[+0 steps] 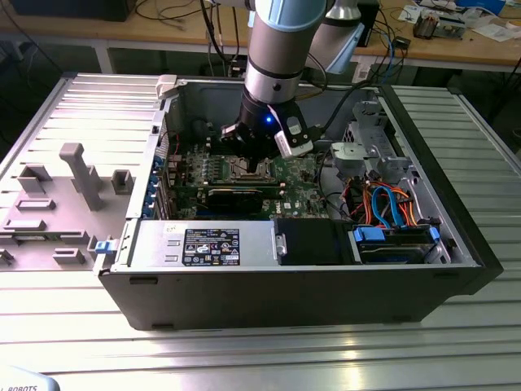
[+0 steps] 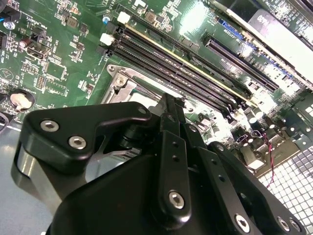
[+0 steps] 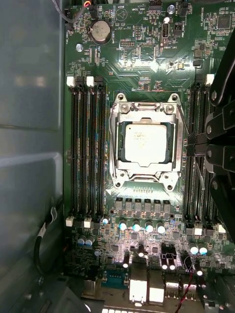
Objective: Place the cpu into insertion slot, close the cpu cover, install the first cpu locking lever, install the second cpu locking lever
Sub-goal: 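Install the second cpu locking lever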
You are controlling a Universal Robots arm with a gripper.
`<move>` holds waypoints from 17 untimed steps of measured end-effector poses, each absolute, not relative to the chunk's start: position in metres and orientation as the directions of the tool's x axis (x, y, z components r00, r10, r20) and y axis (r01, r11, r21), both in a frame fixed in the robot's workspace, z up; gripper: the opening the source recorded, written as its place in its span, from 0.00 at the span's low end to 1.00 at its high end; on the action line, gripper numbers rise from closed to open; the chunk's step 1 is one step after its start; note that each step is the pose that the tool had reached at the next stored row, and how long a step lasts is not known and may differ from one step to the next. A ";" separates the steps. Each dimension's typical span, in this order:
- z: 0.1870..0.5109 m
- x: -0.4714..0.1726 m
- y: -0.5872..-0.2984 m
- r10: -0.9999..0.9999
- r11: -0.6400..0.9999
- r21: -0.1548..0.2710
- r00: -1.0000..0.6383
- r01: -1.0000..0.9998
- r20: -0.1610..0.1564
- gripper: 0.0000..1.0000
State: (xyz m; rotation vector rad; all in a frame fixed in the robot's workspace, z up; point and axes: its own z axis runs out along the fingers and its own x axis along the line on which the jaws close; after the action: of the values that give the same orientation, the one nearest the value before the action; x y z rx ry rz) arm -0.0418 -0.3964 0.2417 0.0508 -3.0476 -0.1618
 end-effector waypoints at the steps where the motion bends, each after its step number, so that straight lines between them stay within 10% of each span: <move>1: 0.242 -0.042 -0.396 -0.038 0.994 0.107 -0.995 -0.028 0.087 0.11; 17: 0.242 -0.039 -0.396 -0.038 0.994 0.108 -0.992 -0.025 0.120 0.11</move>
State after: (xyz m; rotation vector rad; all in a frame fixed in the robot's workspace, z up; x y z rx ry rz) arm -0.0386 -0.3964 0.2417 0.0476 -3.0152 -0.1611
